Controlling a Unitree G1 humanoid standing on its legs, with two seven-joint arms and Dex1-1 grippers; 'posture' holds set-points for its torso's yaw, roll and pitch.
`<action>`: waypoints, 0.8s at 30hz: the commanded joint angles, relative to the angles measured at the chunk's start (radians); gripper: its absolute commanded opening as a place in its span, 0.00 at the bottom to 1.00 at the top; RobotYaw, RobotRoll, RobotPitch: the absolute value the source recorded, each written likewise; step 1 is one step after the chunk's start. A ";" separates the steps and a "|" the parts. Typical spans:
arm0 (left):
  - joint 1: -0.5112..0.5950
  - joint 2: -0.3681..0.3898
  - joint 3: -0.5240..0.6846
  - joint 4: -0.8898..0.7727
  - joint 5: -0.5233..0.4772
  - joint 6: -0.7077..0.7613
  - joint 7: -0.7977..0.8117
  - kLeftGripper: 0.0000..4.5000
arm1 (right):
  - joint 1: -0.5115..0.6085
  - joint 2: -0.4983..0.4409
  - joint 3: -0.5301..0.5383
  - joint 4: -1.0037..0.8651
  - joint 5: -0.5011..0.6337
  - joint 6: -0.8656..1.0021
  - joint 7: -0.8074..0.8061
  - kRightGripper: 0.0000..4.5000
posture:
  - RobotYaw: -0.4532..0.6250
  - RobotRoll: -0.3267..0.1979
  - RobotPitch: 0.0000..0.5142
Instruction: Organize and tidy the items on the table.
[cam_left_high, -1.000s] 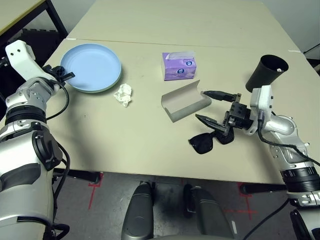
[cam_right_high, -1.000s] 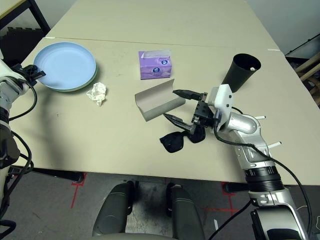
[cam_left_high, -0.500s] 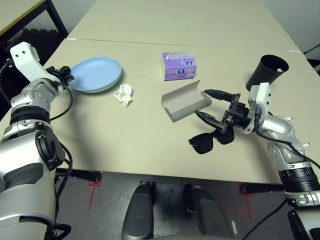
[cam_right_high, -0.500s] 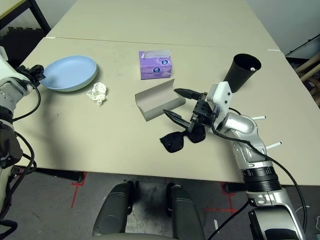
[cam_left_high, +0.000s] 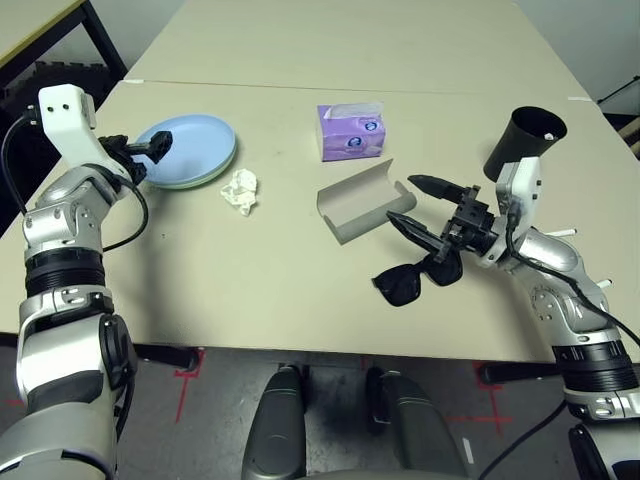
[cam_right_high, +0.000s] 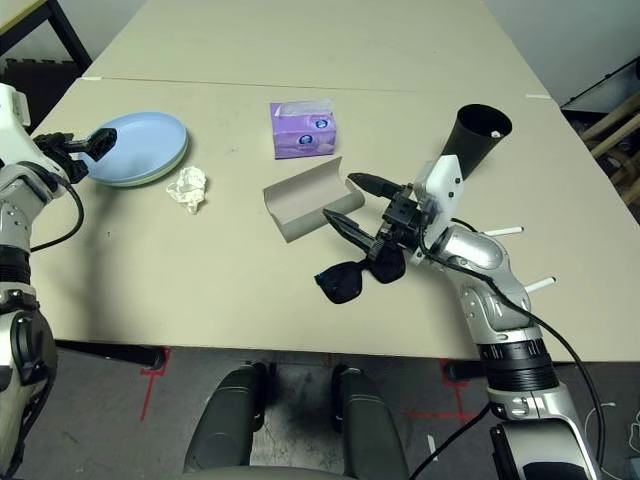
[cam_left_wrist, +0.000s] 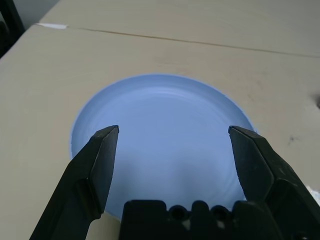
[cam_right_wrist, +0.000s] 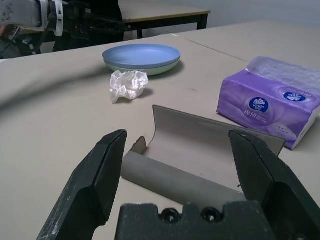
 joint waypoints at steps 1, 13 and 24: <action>0.079 0.031 -0.030 -0.126 -0.035 0.077 -0.101 0.99 | 0.000 -0.003 0.001 -0.013 -0.008 -0.010 0.004 1.00 | 0.61 0.62 0.36; 0.203 0.097 -0.138 -0.256 -0.054 0.047 -0.413 0.99 | -0.022 0.005 0.012 -0.015 -0.013 0.001 0.012 1.00 | 0.62 0.62 0.36; 0.143 -0.040 -0.267 -0.134 0.032 -0.147 -0.460 0.99 | -0.033 0.009 0.012 0.000 -0.018 -0.006 0.017 1.00 | 0.63 0.62 0.36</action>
